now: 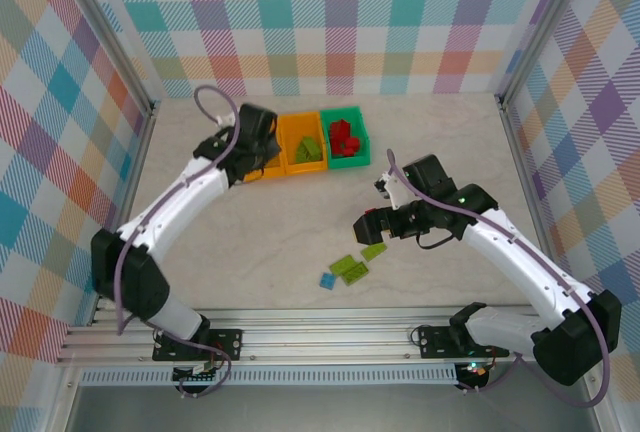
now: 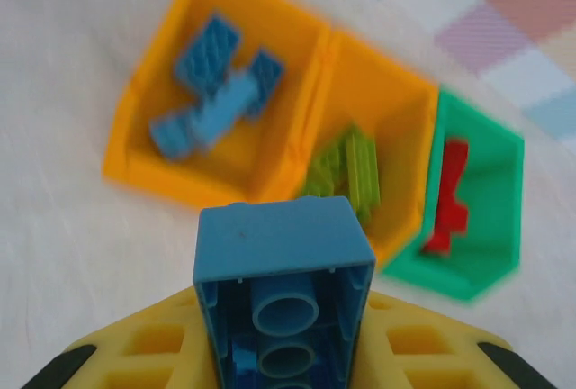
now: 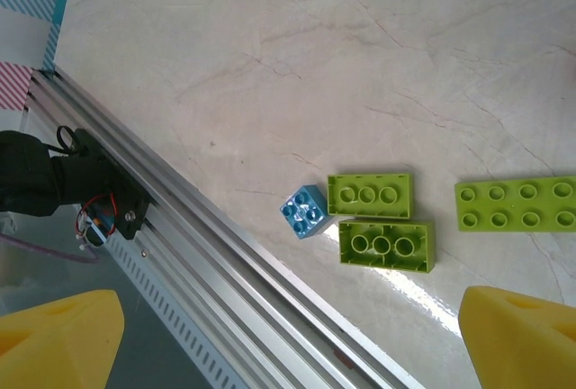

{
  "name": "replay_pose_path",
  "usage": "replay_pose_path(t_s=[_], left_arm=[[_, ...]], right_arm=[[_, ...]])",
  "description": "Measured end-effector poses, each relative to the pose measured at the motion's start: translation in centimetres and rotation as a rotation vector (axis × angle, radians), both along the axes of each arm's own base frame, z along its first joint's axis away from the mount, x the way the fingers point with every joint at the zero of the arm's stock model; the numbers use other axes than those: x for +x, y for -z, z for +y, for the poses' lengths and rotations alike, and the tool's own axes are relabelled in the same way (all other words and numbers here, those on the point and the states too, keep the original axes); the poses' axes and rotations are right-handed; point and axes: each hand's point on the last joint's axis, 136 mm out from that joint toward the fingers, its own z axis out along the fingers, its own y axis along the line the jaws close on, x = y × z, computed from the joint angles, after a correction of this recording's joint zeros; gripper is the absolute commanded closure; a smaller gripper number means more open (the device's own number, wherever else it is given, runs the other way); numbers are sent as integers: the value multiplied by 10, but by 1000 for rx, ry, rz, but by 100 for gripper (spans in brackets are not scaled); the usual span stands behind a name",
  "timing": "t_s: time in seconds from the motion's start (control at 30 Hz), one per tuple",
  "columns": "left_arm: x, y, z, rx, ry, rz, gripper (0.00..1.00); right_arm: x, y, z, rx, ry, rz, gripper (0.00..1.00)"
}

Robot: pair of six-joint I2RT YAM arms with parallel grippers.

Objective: Sort the legos into containers by color

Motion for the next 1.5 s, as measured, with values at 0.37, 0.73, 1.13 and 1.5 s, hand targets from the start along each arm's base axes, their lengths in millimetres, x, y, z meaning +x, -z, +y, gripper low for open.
replay_pose_path(t_s=[0.37, 0.73, 1.13, 1.5], left_arm=[[146, 95, 28, 118, 37, 155, 62], [152, 116, 25, 100, 85, 212, 46], [18, -46, 4, -8, 232, -92, 44], [-172, -72, -86, 86, 1102, -344, 5]], right_arm=[[-3, -11, -7, 2, 22, -45, 4], [-5, -11, -10, -1, 41, -35, 5], [35, 20, -33, -154, 311, -33, 2], [72, 115, -40, -408, 389, 82, 5]])
